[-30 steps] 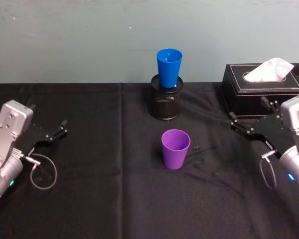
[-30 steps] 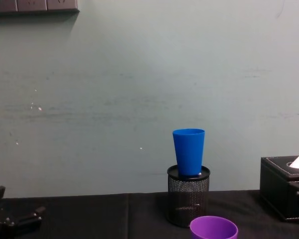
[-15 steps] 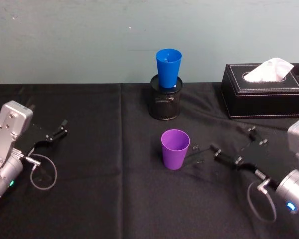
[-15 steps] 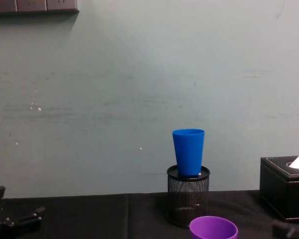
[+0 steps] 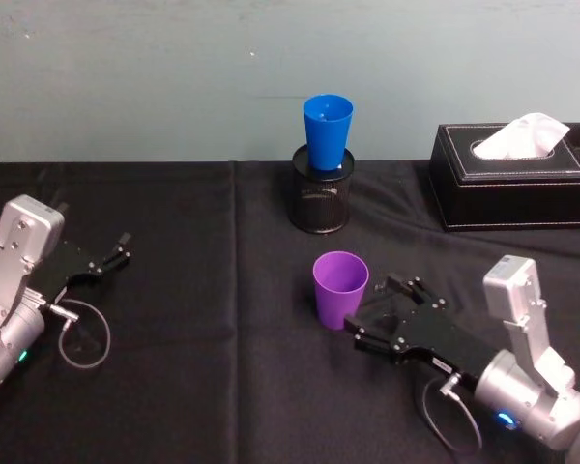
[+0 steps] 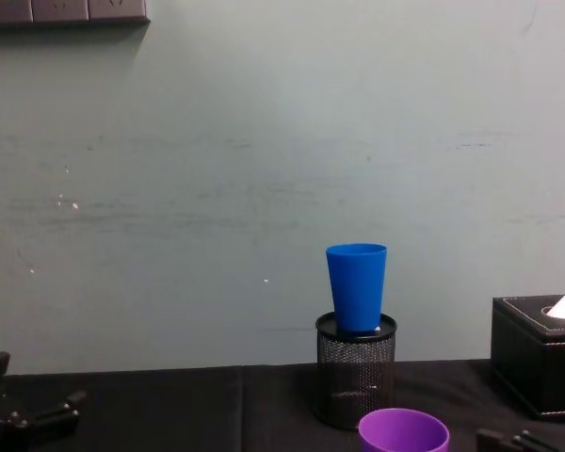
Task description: Pick up one cup with a gripper and tap it against the other cup.
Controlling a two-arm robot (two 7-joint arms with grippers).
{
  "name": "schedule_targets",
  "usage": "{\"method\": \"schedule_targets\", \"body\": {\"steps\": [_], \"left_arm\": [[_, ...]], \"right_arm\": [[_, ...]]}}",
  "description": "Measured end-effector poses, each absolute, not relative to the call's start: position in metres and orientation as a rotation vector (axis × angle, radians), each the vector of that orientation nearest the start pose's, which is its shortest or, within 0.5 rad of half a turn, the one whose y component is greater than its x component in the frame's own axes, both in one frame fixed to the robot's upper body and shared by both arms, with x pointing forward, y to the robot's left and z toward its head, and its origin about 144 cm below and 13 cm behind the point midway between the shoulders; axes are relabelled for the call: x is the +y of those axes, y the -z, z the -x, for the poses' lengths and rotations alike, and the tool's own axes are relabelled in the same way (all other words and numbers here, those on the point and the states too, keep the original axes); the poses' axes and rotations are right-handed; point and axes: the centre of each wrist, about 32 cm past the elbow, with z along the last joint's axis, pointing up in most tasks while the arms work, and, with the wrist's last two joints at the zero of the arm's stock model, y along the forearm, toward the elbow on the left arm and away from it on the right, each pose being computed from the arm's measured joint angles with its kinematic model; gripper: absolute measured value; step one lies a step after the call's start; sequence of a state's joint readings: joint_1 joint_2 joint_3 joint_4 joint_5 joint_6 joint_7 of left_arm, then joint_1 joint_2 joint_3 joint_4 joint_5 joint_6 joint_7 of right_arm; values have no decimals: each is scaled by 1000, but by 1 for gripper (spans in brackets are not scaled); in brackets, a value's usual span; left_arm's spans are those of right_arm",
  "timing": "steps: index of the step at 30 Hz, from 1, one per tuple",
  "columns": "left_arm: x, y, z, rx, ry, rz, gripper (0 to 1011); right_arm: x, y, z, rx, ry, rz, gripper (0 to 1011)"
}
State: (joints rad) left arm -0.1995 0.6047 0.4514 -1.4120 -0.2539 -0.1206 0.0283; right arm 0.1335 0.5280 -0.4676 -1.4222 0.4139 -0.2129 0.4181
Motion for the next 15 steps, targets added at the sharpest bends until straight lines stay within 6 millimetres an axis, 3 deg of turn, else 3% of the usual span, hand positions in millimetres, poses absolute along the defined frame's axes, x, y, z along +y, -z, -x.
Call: {"method": "schedule_targets", "body": {"steps": [15], "left_arm": [[310, -1140, -489, -285, -1248, -304, 1000]], "right_arm": [[-256, -1106, -497, -49, 794, 112, 1004]]}}
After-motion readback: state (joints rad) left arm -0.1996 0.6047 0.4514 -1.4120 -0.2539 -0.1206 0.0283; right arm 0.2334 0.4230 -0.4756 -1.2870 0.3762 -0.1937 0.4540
